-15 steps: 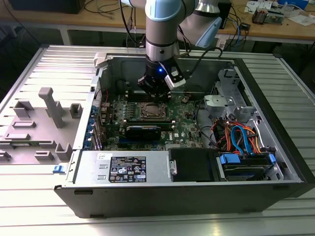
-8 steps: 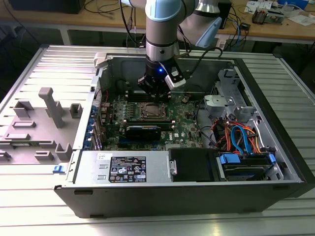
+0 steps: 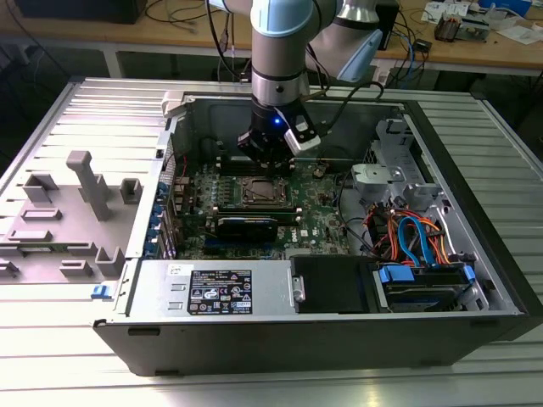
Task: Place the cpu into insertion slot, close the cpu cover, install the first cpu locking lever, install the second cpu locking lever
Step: 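Install the first cpu locking lever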
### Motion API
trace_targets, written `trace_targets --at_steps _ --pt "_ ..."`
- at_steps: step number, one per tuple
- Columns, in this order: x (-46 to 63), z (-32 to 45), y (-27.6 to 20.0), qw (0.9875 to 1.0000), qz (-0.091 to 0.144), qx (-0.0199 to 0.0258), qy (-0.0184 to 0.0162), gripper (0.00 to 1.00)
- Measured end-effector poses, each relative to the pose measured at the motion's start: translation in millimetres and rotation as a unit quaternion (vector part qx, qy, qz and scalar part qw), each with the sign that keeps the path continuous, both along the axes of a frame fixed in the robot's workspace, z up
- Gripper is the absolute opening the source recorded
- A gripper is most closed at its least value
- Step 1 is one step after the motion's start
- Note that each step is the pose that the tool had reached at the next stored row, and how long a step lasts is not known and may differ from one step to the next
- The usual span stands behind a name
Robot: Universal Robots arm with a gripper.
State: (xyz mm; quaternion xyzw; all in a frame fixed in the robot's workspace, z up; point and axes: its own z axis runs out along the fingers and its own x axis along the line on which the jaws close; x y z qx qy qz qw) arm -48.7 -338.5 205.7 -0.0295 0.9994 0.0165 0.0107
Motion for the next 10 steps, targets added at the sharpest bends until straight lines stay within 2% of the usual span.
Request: trace_targets --at_steps 10 --pt "0.0 1.7 0.0 1.0000 0.000 0.0001 -0.0001 0.11"
